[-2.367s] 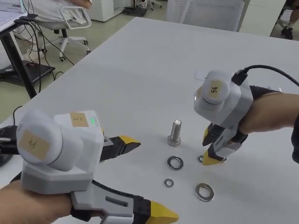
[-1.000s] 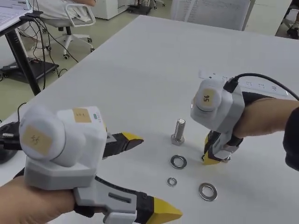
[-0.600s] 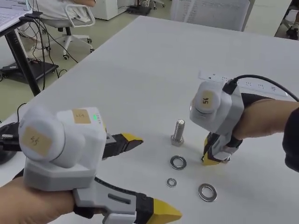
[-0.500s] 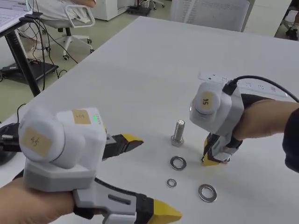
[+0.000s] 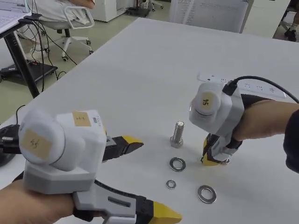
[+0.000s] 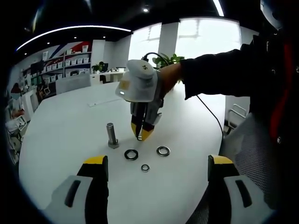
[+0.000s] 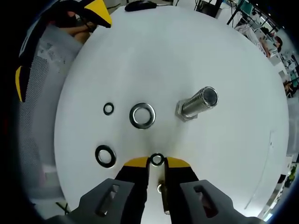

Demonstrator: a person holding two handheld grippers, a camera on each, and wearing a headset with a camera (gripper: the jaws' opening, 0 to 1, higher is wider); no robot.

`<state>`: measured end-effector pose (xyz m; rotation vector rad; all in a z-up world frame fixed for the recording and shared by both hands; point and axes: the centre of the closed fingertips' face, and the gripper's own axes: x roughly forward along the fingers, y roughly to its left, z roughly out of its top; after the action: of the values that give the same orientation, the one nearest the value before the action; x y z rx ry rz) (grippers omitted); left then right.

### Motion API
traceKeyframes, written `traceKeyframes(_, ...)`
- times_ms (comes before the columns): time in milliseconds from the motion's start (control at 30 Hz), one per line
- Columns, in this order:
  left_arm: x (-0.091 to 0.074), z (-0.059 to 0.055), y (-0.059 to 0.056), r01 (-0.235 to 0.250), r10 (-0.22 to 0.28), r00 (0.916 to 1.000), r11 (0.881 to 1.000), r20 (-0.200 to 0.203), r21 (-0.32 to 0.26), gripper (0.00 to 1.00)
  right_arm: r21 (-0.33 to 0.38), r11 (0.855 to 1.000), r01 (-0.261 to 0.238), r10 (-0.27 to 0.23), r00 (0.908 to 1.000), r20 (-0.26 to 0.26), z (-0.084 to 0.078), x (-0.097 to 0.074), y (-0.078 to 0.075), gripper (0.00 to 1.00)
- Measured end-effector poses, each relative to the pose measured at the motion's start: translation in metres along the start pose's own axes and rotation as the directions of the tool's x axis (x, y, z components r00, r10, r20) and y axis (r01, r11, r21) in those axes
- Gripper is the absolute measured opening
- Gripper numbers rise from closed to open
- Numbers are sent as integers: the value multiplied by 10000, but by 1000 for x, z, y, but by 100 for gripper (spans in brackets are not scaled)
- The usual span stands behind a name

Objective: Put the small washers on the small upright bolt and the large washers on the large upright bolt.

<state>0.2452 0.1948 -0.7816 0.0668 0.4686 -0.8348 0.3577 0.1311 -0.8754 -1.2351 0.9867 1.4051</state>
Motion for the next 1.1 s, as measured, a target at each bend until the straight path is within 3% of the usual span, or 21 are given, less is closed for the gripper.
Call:
traceKeyframes(533,-1,1,-1,-6,6,10000,10000,64,56,88,-60,9998,165,-162,9986,509,10,-22,12,14)
traceKeyframes(1100,0,3,-2,3,-5,10000,9999,98,128,88,-102,9976,689,-669,9885,1353,16,-72,29,14)
